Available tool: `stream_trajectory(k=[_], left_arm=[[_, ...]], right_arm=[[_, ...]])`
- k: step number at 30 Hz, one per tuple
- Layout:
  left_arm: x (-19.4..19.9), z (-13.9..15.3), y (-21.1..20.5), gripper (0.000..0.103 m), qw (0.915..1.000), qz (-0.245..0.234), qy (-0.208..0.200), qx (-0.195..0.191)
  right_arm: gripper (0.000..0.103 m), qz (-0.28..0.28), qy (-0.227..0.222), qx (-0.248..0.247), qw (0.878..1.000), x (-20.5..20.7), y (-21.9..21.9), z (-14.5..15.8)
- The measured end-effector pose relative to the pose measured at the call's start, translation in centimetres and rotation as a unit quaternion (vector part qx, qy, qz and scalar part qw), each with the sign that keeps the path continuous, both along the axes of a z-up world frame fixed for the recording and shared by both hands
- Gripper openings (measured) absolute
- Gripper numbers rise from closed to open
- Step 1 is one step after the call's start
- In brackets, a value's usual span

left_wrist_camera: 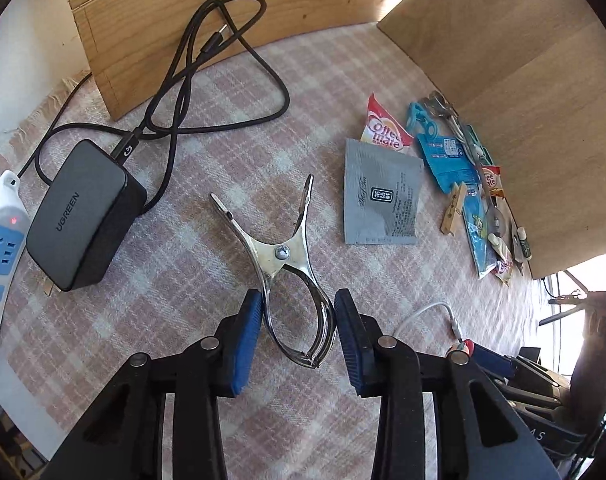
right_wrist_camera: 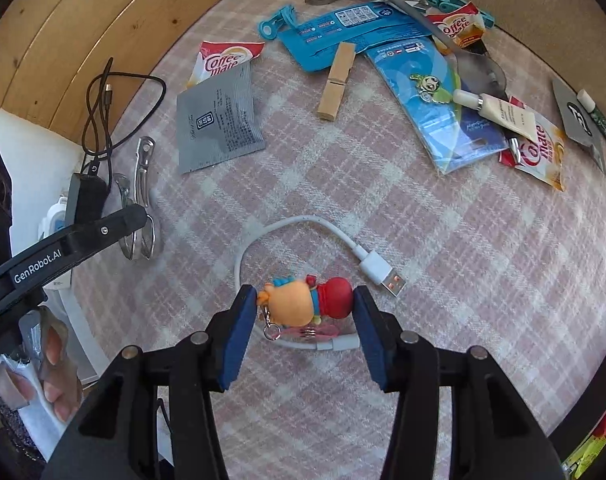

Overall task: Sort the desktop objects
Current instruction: 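Grasp the metal clip with the left tool while the right tool grasps the orange figure keychain, then carry clip and keychain into the black tray while both tools open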

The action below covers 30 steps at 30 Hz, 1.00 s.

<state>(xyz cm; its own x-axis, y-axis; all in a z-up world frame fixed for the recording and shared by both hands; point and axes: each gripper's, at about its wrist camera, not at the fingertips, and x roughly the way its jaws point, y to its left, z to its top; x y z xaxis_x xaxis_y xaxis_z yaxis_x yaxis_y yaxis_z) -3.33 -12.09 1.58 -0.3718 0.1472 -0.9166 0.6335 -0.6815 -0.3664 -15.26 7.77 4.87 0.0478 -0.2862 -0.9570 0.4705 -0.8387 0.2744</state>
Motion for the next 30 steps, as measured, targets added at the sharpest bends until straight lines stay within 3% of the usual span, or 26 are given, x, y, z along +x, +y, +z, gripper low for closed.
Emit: stream_trajectory(k=[8,18,24,30], left_arm=[[0.6,1.9,2.4,0.034,0.9993,-0.026,0.026,-0.005],[-2.0,5.4,9.1,0.033,0.9917,-0.111,0.063,0.007],[-4.5,7.7,15.9,0.033,0.9790,-0.186,0.081,0.017],[-7.4,10.7,23.9,0.033,0.9560,-0.272,0.107,0.021]], right_arm=[[0.048,-0.025,0.020,-0.025,0.999,1.2,3.3,3.8],[0.048,-0.092,0.056,-0.039,0.993,2.3,13.8,6.9],[0.048,-0.157,0.083,-0.040,0.983,3.5,22.2,9.6],[0.048,-0.230,0.106,-0.034,0.967,5.6,31.3,11.6]])
